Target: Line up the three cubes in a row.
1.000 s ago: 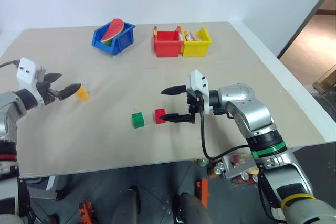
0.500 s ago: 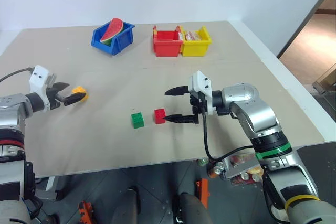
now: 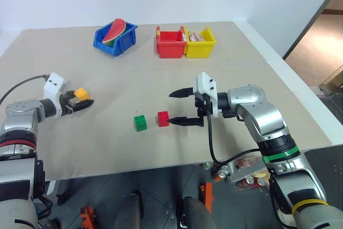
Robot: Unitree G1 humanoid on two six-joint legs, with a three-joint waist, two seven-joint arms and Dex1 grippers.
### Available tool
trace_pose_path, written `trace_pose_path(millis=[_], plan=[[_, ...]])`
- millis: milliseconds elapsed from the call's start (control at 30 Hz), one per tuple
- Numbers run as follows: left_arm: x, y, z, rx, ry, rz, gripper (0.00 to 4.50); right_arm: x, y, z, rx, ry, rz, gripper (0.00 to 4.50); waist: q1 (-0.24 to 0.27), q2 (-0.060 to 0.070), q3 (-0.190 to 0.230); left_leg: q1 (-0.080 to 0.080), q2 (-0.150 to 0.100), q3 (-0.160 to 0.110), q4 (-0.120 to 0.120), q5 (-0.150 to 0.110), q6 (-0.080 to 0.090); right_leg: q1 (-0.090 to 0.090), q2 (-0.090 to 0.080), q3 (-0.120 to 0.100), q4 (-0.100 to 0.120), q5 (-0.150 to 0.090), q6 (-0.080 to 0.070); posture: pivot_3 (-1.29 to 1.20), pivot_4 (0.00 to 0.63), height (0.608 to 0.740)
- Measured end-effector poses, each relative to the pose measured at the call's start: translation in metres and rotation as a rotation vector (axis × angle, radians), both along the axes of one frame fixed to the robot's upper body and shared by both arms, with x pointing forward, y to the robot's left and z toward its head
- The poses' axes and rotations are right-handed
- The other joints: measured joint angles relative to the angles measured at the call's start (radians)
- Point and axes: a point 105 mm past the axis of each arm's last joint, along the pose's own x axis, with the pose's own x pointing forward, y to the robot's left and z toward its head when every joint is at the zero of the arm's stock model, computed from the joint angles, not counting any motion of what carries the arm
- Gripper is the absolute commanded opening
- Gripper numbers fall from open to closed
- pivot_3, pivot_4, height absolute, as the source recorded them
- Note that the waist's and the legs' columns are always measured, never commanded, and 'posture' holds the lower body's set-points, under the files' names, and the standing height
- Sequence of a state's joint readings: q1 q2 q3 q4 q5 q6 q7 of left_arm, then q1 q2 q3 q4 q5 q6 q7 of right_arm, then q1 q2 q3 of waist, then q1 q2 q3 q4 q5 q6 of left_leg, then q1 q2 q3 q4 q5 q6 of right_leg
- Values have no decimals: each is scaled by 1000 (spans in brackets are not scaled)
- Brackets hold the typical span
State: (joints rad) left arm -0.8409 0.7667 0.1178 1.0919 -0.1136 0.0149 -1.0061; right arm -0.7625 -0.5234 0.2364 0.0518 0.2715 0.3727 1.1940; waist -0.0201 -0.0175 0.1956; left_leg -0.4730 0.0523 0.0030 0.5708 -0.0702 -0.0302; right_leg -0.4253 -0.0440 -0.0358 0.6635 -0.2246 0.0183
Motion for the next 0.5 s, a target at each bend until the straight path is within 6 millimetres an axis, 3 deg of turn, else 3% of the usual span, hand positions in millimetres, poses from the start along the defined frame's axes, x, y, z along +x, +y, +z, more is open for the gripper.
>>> trace_pose_path(millis=[100,367,467,500], plan=[[1,0,0,8,-7,9,1332,0,0,0,0,0,0,4500,0,0,0,0,0,0,0,0,0,0,0,0,0,0,0,0,150,740],[2,-3,2,17,-8,-19,1320,0,-1,0,-4,-1,-3,4500,0,0,0,0,0,0,0,0,0,0,0,0,0,0,0,0,150,740],[-3,-15,9,65,-62,-121,1320,0,-1,0,-5,2,-2,4500,0,0,0,0,0,0,0,0,0,0,0,0,0,0,0,0,150,740],[-13,-25,11,98,-96,-205,1320,-1,-1,0,-2,11,4,4500,-1,0,0,0,1,2,0,0,0,0,-1,1,0,0,0,0,150,740]])
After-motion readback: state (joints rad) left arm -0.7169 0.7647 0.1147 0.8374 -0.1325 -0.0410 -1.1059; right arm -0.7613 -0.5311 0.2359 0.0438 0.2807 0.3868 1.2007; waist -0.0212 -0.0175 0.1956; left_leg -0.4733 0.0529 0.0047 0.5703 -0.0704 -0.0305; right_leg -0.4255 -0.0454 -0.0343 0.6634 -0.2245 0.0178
